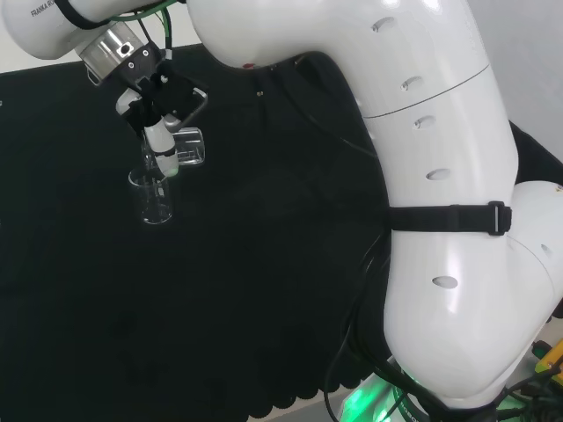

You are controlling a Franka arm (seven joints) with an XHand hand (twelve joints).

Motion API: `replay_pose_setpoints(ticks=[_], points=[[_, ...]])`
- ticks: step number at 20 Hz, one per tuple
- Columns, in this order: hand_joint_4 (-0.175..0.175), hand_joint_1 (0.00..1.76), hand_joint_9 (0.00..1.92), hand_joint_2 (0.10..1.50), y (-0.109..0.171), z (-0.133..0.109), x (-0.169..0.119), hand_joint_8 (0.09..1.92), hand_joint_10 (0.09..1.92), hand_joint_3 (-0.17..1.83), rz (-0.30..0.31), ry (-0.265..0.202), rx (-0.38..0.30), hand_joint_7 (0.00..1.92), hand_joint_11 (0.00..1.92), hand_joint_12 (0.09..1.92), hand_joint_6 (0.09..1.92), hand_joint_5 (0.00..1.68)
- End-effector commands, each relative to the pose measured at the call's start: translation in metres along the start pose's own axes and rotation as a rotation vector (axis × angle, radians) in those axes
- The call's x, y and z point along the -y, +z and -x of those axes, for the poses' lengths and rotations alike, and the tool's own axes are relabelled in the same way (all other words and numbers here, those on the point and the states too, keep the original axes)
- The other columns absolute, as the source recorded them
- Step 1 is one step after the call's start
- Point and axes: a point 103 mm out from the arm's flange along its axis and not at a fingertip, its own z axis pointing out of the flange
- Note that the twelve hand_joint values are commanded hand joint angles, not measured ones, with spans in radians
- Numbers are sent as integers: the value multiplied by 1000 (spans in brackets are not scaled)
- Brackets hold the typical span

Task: Pour the water from the handheld beaker into the one on the table.

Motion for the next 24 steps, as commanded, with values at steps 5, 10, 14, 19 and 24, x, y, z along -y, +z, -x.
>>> replay_pose_setpoints(ticks=[5, 10, 14, 19, 24], points=[[-175, 1449, 1343, 427, -1, -2, -1, 602, 891, 1029, -22, 5, 27, 1416, 913, 875, 882, 1196], [-175, 1449, 1343, 427, -4, -5, -2, 602, 892, 1029, -36, 7, 51, 1415, 913, 874, 881, 1196], [-175, 1449, 1343, 427, -4, -6, -2, 602, 892, 1029, -44, 7, 64, 1415, 913, 873, 882, 1196], [-175, 1449, 1342, 427, -4, -8, -3, 603, 893, 1029, -56, 11, 77, 1415, 913, 872, 881, 1196], [-175, 1449, 1343, 427, -4, -8, -3, 604, 893, 1029, -62, 19, 93, 1414, 914, 871, 882, 1196]])
